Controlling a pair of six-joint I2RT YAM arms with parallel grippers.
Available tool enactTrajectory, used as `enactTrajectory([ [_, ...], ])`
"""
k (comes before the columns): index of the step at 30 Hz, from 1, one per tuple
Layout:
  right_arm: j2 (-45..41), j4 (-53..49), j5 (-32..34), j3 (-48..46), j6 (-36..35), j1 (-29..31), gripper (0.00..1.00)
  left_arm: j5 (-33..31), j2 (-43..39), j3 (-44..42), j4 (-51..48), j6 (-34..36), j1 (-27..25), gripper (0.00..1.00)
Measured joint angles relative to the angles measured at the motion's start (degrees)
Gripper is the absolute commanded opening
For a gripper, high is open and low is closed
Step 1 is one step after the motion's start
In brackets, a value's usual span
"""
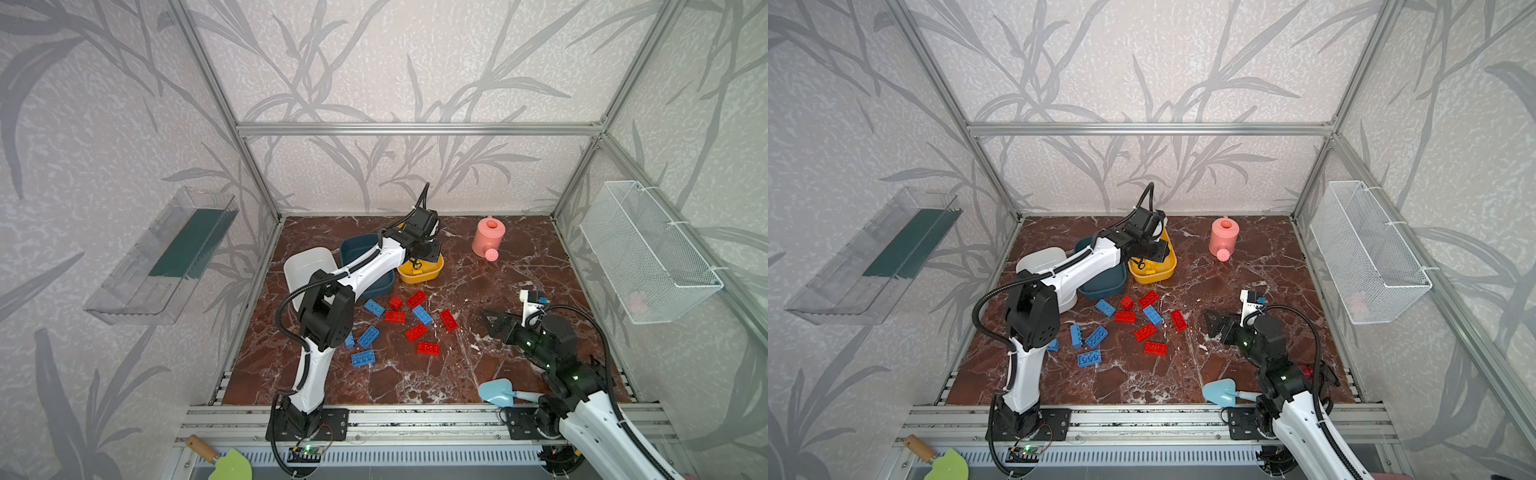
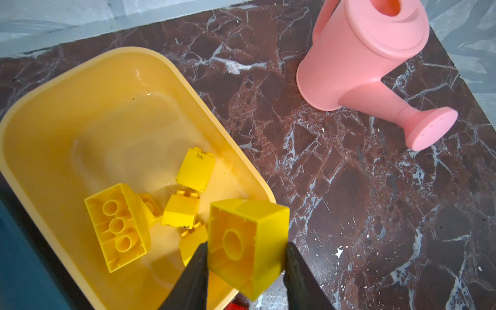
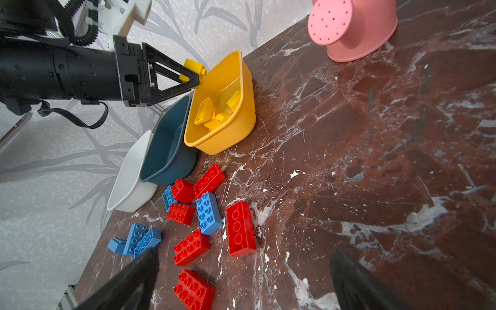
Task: Sort the legos into containers by color
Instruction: 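Lift the small yellow brick with the left gripper over the yellow tub, then open the left gripper to drop the brick into the yellow tub, then withdraw the left gripper while the right gripper moves over the red bricks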
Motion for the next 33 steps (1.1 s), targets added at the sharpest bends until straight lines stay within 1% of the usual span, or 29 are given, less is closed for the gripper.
enactTrajectory([
  [4, 0.2, 0.5, 0.0, 0.0, 0.0, 0.0, 0.99, -0.1, 2.6, 3.1, -1.4, 0.2, 0.7, 0.38],
  [10, 0.3, 0.6, 0.0, -0.1, 0.0, 0.0, 0.99, -1.0, 3.7, 3.2, -2.6, 0.0, 2.1, 0.38],
  [14, 0.5, 1.0, 0.0, -0.4, 0.0, 0.0, 0.99, -1.5, 4.0, 3.3, -2.7, -0.2, 2.7, 0.46],
  [17, 0.7, 1.1, -0.1, -0.5, 0.0, 0.0, 0.99, -1.8, 4.5, 3.4, -3.0, -0.5, 3.1, 0.57],
  [20, 1.0, 1.5, -0.1, -0.6, 0.0, 0.0, 0.99, -2.1, 4.9, 3.4, -3.6, -0.6, 3.0, 0.64],
  [23, 1.5, 2.0, -0.5, -0.6, 0.0, 0.0, 0.99, -2.5, 5.0, 3.4, -4.3, -0.9, 3.0, 0.67],
  [28, 3.3, 2.8, -1.9, -0.6, 0.1, 0.0, 0.99, -2.7, 4.5, 3.2, -4.7, -1.3, 3.0, 0.69],
  [30, 4.0, 3.0, -2.3, -0.6, 0.0, 0.0, 0.99, -2.7, 3.2, 1.9, -4.4, -1.5, 3.0, 0.70],
  [33, 5.1, 2.6, -2.6, -0.1, 0.0, 0.1, 0.99, -2.6, -1.1, -2.2, -3.7, -1.9, 3.0, 0.70],
])
